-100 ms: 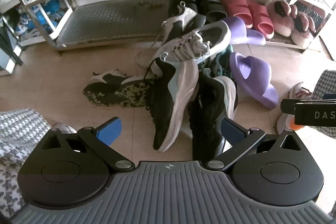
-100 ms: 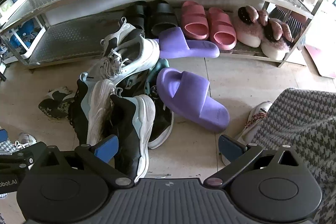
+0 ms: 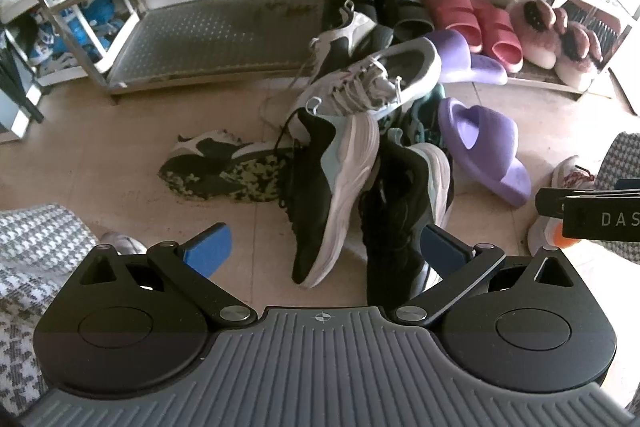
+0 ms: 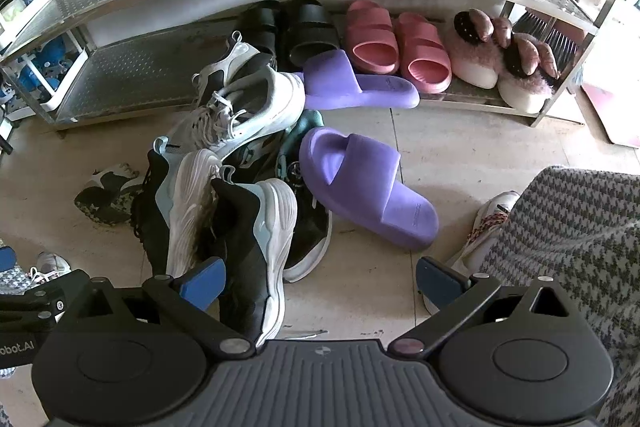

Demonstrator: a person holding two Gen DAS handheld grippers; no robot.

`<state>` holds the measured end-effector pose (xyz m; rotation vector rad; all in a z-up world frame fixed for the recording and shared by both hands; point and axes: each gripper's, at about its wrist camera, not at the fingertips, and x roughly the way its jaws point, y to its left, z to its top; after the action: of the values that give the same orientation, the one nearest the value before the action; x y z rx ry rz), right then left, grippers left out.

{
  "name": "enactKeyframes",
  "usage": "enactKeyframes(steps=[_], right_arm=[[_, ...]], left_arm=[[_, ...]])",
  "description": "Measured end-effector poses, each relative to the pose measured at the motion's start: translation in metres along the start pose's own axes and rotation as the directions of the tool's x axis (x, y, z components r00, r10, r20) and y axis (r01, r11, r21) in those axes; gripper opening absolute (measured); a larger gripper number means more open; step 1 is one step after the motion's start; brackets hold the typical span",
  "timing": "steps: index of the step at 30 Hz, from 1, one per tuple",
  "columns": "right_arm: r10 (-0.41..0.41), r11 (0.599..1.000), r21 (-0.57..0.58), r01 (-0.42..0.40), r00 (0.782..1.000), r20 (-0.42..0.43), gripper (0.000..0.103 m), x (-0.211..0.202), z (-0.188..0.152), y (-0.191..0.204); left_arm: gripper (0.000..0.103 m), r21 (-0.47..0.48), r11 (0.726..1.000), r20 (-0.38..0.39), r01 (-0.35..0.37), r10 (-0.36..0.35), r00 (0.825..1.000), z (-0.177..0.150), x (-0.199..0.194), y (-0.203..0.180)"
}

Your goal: Organize scattered shoes

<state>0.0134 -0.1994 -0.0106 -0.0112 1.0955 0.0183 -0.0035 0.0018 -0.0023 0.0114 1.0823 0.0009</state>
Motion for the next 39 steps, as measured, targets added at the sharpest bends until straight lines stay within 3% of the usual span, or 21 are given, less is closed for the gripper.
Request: enactKeyframes(steps=[20,22,39], right_arm=[[-0.006,1.000,-0.009,0.006,1.000,-0.005,0.102,0.013,-0.020,-0.001],[-0.007,1.000,-0.010,0.007,1.000,-0.003,0.102,0.012,-0.023,0.001],[-0.002,1.000,-0.005,0.001,1.000,-0.018,0.102,0.014,-0.018,-0.004]], left_arm=[[0.103,0.004,1.000,0.007,0.005,-0.005,1.000,-0.017,0.002,0.005],[0.103,-0.005,1.000,-0.018,-0.001,0.001,1.000,0.002,0.000,0.001],[0.103,-0.010,1.000,-0.023,-0.004,0.004,1.000,0.003,0.000,0.001]])
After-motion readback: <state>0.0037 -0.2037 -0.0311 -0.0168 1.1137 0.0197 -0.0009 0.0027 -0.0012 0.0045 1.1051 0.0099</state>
